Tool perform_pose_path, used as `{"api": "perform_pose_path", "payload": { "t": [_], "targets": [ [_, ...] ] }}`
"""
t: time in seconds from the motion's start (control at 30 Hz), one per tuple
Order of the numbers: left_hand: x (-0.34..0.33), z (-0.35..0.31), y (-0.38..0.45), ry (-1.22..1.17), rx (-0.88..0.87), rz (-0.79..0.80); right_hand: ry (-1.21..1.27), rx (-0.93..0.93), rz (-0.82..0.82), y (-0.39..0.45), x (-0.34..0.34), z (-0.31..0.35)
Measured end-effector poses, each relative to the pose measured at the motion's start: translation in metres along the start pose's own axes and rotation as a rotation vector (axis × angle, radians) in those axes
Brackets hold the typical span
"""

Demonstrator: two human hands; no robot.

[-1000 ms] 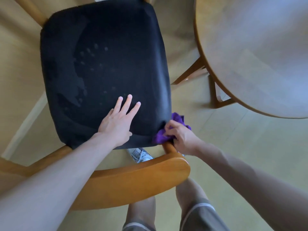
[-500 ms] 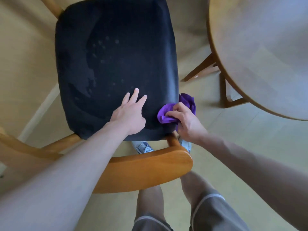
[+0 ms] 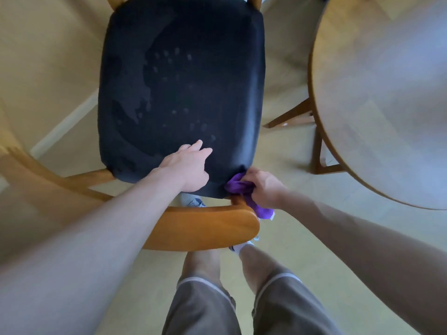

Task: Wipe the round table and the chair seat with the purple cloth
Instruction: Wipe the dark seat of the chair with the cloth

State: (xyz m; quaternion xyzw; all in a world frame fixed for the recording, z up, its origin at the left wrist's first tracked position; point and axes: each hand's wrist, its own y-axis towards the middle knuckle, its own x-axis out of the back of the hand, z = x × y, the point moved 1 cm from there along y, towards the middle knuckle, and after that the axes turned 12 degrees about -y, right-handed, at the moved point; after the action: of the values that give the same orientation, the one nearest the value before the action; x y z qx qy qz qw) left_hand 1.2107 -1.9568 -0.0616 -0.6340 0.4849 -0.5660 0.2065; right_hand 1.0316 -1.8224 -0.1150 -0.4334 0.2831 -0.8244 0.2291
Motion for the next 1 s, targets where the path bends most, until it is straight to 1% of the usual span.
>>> {"api": "perform_pose_path", "payload": {
  "t": [0.07, 0.17, 0.27, 0.33, 0.4, 0.43, 0.47, 0.57, 0.6, 0.67, 0.73, 0.77, 0.8, 0.87, 0.9, 0.93, 1.0],
  "targets": [
    [0.000, 0.000, -0.017, -0.056, -0.011, -0.040, 0.043, -0.040, -0.039, 0.006, 0.029, 0.005],
    [0.001, 0.001, -0.043, -0.166, -0.050, -0.145, 0.180, -0.054, -0.189, 0.017, 0.074, 0.020],
    [0.003, 0.011, -0.068, -0.249, -0.091, -0.312, 0.151, 0.030, -0.303, 0.042, 0.100, 0.052],
    [0.004, 0.022, -0.084, -0.263, -0.085, -0.419, 0.076, 0.133, -0.314, 0.066, 0.098, 0.080],
    [0.002, 0.032, -0.096, -0.257, -0.038, -0.478, -0.005, 0.231, -0.230, 0.084, 0.079, 0.101],
    [0.000, 0.034, -0.101, -0.243, -0.007, -0.488, -0.083, 0.276, -0.168, 0.089, 0.064, 0.106],
    [-0.003, 0.035, -0.104, -0.223, 0.023, -0.489, -0.186, 0.318, -0.113, 0.091, 0.047, 0.105],
    [-0.008, 0.035, -0.107, -0.184, 0.056, -0.534, -0.474, 0.432, -0.021, 0.084, 0.009, 0.086],
    [-0.008, 0.033, -0.108, -0.179, 0.061, -0.553, -0.581, 0.487, 0.033, 0.079, 0.005, 0.076],
    [-0.008, 0.031, -0.109, -0.173, 0.069, -0.605, -0.796, 0.636, 0.204, 0.068, 0.007, 0.051],
    [-0.008, 0.029, -0.113, -0.187, 0.096, -0.693, -1.029, 0.808, 0.364, 0.062, 0.020, 0.035],
    [-0.010, 0.029, -0.115, -0.201, 0.113, -0.746, -1.104, 0.850, 0.417, 0.062, 0.026, 0.033],
    [-0.013, 0.028, -0.117, -0.217, 0.138, -0.809, -1.101, 0.834, 0.449, 0.065, 0.032, 0.036],
    [-0.023, 0.024, -0.123, -0.240, 0.218, -0.899, -0.895, 0.649, 0.478, 0.076, 0.047, 0.060],
    [-0.028, 0.022, -0.126, -0.253, 0.264, -0.915, -0.757, 0.557, 0.445, 0.084, 0.056, 0.074],
    [-0.033, 0.019, -0.128, -0.273, 0.309, -0.929, -0.623, 0.502, 0.378, 0.093, 0.066, 0.089],
    [-0.040, 0.013, -0.130, -0.329, 0.399, -0.976, -0.404, 0.482, 0.216, 0.110, 0.081, 0.119]
  ]
}}
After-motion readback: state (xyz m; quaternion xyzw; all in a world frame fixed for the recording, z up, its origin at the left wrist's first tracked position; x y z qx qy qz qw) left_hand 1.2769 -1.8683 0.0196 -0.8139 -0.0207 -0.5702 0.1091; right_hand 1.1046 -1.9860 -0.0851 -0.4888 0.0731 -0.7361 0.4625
